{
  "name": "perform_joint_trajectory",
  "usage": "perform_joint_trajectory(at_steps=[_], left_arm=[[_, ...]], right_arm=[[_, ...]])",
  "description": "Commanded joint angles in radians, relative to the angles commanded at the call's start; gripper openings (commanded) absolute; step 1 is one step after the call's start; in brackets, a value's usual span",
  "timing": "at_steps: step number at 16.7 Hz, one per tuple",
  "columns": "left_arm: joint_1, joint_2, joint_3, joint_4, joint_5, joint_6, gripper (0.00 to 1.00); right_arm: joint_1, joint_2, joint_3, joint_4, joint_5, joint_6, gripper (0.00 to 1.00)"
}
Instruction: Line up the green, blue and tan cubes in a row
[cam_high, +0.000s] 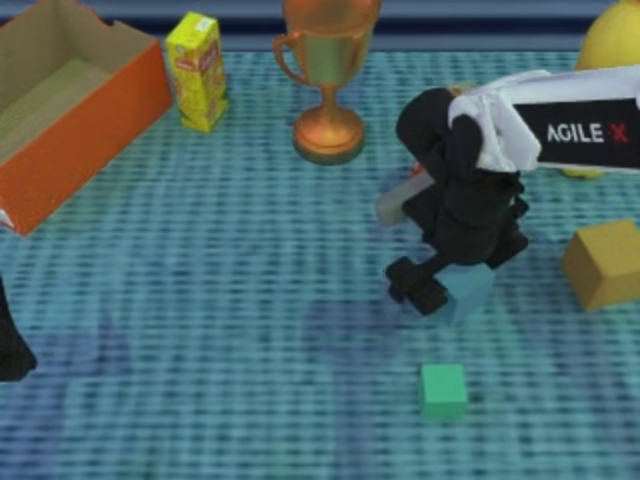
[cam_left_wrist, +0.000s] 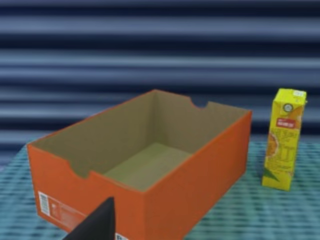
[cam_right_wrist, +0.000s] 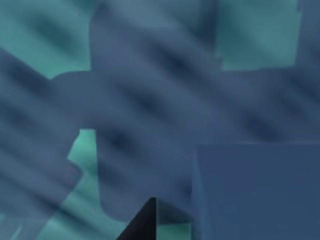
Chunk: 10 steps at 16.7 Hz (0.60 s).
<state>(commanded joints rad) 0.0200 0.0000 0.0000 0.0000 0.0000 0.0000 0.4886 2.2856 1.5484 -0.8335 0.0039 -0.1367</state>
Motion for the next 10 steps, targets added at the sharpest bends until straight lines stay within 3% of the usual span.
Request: perform_joint_trajectory(at_steps=[5, 10], left_arm=[[0.0, 0.0, 0.0, 0.0, 0.0, 0.0, 1.0], [0.0, 0.0, 0.0, 0.0, 0.0, 0.0, 1.0]], right_arm=[[0.0, 0.0, 0.0, 0.0, 0.0, 0.0, 0.02], [0.0, 0.0, 0.0, 0.0, 0.0, 0.0, 0.0]])
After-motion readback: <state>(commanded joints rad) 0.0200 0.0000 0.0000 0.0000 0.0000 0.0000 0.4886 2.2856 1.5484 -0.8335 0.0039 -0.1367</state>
